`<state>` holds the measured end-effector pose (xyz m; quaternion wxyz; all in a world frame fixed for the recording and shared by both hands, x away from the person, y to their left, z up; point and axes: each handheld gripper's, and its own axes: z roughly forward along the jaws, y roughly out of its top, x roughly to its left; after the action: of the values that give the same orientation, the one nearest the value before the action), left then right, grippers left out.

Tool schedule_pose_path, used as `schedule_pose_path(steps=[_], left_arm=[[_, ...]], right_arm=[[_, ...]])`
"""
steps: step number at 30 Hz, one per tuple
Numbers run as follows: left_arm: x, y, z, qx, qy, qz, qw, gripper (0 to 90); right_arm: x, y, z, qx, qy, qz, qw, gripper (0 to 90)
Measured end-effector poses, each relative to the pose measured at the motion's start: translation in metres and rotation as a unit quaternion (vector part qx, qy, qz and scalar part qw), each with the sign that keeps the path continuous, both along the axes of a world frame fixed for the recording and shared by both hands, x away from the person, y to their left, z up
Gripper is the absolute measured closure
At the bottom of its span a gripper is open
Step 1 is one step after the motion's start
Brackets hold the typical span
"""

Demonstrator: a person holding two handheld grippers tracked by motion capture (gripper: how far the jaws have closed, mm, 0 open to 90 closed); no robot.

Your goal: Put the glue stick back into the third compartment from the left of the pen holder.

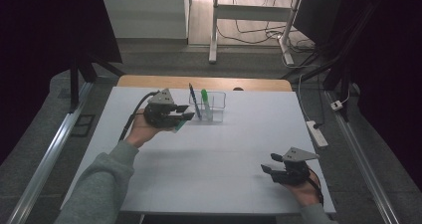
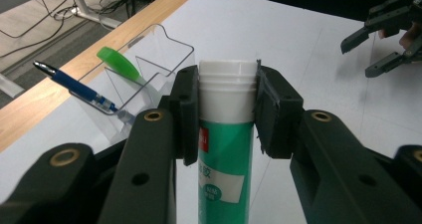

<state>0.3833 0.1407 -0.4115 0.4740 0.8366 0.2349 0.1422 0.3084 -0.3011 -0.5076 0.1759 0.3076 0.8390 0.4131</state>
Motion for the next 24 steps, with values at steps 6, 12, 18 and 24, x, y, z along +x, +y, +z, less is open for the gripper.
schedule_pose_path(steps=[6,12,18,24], left_arm=[[0.003,-0.007,0.003,-0.007,-0.006,0.003,1.0,64.1],[0.006,-0.012,0.007,-0.011,-0.007,0.008,0.9999,64.1],[0.01,-0.014,0.011,-0.018,-0.008,0.012,0.9997,64.0],[0.014,-0.018,0.012,-0.025,-0.007,0.016,0.9995,64.0]], right_arm=[[0.0,0.0,0.0,0.001,-0.001,0.0,1.0,40.0],[0.0,0.0,0.0,0.002,-0.002,-0.001,1.0,40.0],[0.0,0.0,0.0,0.001,-0.001,0.0,1.0,40.0],[0.0,0.0,0.0,0.001,-0.001,-0.001,1.0,40.0]])
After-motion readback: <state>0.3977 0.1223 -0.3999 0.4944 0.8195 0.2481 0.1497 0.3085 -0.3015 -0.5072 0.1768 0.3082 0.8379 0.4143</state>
